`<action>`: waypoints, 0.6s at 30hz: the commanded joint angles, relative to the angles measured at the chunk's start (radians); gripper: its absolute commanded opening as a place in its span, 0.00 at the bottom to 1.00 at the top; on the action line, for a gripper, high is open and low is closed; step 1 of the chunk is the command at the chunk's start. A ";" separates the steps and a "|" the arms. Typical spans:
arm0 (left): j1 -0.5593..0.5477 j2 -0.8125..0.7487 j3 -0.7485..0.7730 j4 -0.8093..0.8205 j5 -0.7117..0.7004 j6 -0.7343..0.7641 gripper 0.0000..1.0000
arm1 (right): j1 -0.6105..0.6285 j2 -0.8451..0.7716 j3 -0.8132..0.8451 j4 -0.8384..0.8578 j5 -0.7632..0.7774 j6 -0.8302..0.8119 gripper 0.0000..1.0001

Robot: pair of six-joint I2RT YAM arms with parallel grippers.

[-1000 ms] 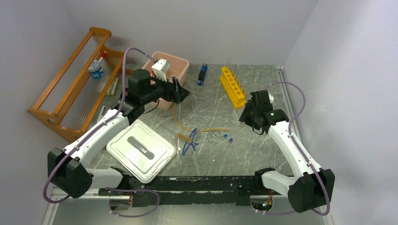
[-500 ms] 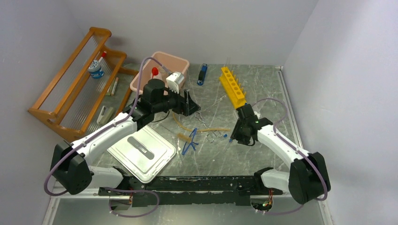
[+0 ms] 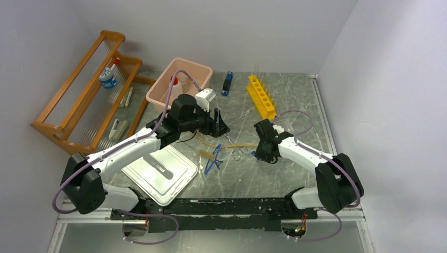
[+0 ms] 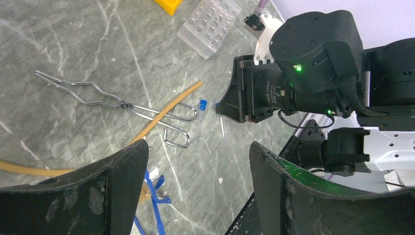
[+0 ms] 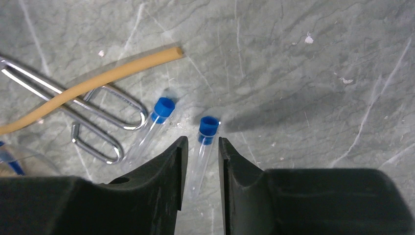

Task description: Organize the chemistry lab equipment

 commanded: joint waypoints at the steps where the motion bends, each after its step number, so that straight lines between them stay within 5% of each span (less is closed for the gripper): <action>1: -0.004 -0.019 0.036 -0.035 -0.059 0.027 0.79 | 0.010 0.026 0.010 0.017 0.051 0.011 0.29; 18: -0.018 -0.022 -0.027 0.032 0.046 -0.083 0.77 | 0.013 0.006 0.068 0.021 0.033 0.014 0.13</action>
